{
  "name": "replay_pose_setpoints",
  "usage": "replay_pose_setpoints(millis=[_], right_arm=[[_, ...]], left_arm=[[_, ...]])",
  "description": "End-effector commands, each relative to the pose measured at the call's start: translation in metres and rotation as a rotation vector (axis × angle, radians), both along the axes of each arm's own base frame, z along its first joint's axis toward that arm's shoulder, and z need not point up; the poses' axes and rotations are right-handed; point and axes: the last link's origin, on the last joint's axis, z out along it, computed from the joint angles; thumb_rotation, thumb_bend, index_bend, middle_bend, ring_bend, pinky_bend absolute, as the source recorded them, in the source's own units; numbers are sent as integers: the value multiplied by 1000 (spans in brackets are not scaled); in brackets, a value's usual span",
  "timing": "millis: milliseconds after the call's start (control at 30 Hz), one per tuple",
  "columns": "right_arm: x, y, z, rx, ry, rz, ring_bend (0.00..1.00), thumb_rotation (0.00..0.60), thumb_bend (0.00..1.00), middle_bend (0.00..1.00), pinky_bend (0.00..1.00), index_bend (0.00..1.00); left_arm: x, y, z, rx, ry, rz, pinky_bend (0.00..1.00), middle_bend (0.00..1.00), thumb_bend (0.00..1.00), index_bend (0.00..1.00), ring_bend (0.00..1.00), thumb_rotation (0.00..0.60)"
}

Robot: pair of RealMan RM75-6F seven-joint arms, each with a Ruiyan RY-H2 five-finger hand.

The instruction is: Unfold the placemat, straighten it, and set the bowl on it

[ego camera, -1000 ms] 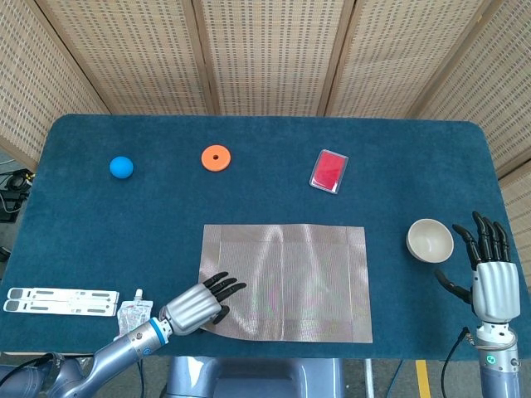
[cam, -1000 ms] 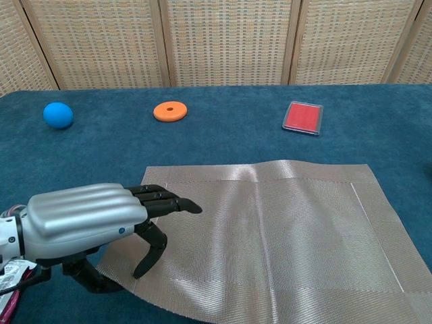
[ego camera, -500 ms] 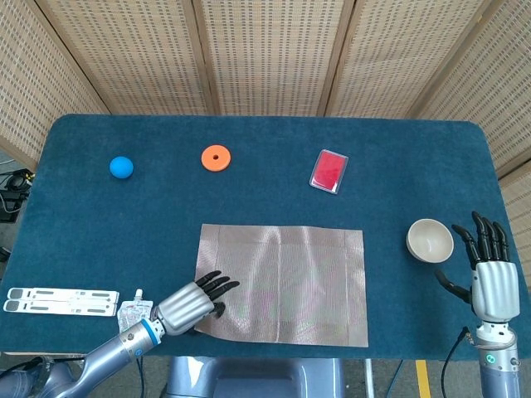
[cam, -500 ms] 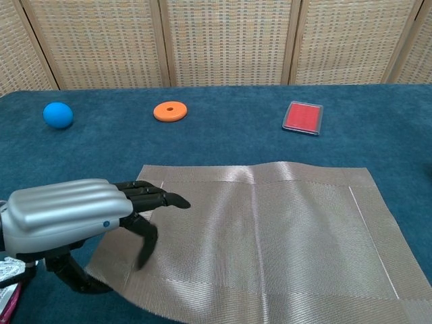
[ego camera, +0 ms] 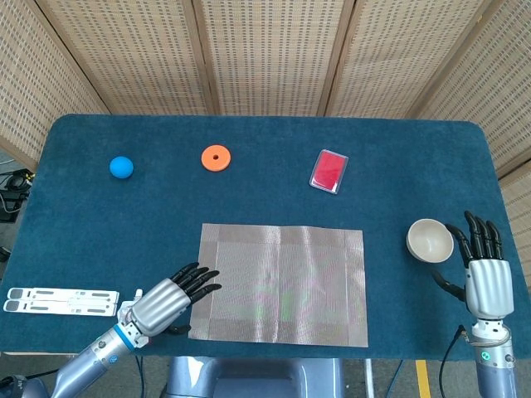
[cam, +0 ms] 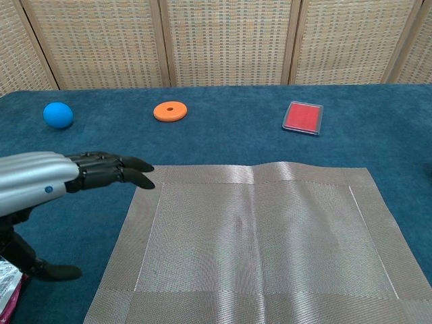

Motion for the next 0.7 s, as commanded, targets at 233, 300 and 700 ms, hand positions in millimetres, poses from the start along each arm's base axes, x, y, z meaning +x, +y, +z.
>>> replay_pose_setpoints(millis=[233, 300, 700], right_arm=[[7, -28, -4, 27, 63, -49, 0, 600, 271, 0, 0, 233], [6, -38, -6, 42, 82, -90, 0, 600, 271, 0, 0, 282], [-22, -58, -36, 115, 133, -284, 0, 600, 271, 45, 0, 473]], left_arm=[[-21, 12, 35, 230, -56, 83, 0, 0, 193, 99, 0, 600], [-24, 16, 41, 263, -66, 101, 0, 0, 193, 99, 0, 600], [-35, 28, 58, 318, -87, 149, 0, 0, 194, 99, 0, 600]])
